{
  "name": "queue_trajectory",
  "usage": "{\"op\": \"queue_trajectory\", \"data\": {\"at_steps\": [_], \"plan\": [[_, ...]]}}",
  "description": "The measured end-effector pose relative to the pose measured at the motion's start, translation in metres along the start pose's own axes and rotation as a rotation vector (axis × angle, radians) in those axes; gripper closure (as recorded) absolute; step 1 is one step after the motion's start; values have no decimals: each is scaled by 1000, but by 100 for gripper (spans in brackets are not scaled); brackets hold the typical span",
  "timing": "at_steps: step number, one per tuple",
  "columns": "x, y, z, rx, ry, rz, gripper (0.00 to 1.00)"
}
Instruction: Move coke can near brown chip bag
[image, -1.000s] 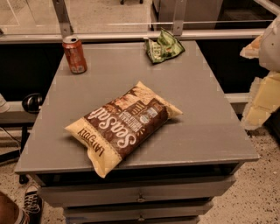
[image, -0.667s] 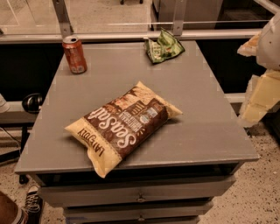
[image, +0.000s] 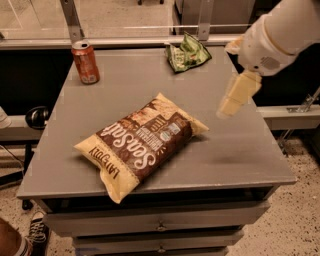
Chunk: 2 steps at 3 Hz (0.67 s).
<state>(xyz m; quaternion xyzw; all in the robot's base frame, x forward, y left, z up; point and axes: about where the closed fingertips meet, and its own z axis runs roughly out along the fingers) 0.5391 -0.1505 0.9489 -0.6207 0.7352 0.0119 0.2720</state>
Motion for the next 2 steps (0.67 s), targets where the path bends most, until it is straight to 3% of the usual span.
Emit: {"op": "queue_trajectory", "data": {"at_steps": [1,2], "plan": [[-55,-44,48,42,-148,-54,0],[-123,-80,85,121,-294,-76,0]]}}
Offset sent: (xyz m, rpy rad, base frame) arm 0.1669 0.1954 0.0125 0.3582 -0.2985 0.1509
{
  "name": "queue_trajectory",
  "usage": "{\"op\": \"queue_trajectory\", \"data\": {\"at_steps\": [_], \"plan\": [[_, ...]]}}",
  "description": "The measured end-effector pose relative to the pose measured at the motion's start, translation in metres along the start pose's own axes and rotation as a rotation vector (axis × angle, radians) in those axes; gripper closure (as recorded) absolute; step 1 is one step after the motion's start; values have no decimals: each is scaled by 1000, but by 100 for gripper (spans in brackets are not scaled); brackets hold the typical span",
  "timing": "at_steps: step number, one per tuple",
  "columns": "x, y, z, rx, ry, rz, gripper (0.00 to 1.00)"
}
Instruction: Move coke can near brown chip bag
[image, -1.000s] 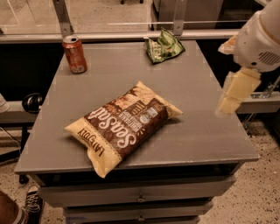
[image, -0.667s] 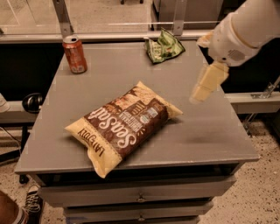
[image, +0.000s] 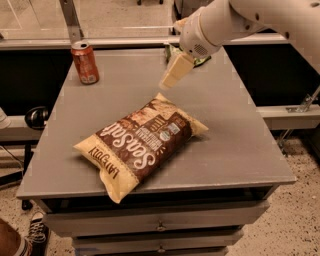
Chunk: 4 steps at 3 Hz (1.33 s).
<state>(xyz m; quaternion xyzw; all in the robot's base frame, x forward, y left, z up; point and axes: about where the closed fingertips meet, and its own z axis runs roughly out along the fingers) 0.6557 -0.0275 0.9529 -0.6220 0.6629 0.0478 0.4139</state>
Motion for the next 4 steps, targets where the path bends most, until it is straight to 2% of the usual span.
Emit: {"op": "queue_trajectory", "data": {"at_steps": [2,4], "plan": [[-2,-1,0,3,-12,0,0],[-51,-31,71,3,-208,70,0]]}}
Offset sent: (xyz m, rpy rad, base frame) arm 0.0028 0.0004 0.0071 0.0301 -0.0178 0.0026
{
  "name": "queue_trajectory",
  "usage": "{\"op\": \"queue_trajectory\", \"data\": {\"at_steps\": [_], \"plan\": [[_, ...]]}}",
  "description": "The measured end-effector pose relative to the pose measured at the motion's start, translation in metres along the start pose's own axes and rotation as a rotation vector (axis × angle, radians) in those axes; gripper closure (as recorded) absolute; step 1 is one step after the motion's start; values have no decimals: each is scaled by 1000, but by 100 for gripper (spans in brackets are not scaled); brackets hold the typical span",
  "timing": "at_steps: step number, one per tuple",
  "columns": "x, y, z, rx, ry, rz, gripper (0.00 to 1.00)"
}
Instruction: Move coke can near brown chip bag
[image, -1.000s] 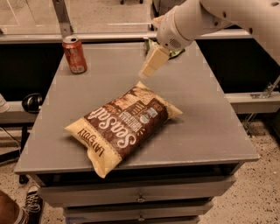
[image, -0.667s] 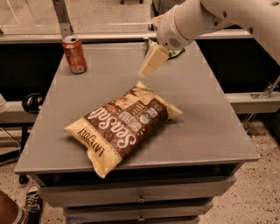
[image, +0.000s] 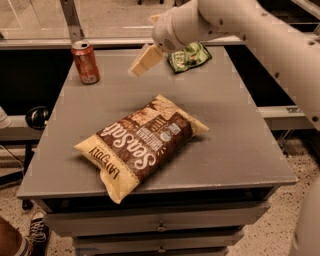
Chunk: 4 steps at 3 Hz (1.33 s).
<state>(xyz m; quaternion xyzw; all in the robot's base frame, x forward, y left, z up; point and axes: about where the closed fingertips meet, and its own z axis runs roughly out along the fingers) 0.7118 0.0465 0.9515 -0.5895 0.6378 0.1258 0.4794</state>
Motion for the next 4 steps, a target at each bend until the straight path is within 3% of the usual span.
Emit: {"op": "queue_trajectory", "data": {"at_steps": [1,3,4], "plan": [[-17,-9,45,-18,-89,33,0],[-47,5,139,-135,-206,71,0],[-56,10,170,-175,-241,92,0]]}}
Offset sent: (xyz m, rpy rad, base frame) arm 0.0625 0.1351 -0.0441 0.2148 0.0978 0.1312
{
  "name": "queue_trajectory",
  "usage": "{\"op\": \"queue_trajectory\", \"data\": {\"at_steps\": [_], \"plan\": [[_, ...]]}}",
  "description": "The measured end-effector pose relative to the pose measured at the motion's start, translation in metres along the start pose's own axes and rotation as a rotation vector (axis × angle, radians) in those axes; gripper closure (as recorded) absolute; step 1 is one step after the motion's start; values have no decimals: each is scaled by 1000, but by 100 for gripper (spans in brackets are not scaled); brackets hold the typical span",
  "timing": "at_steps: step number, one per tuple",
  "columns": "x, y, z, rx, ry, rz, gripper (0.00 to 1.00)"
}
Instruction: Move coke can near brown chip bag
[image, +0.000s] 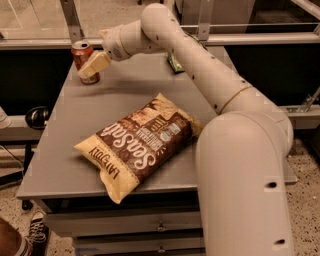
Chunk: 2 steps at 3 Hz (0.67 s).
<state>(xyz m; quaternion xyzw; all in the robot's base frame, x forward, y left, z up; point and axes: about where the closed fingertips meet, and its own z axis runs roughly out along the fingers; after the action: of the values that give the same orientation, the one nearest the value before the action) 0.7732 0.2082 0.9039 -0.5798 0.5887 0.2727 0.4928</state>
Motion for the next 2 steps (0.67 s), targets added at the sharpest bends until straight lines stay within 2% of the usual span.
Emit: {"op": "queue_trajectory", "data": {"at_steps": [1,2], "plan": [[-2,2,23,-40,-30,28,18],[-2,3,30,-64,-55,65,41]]}}
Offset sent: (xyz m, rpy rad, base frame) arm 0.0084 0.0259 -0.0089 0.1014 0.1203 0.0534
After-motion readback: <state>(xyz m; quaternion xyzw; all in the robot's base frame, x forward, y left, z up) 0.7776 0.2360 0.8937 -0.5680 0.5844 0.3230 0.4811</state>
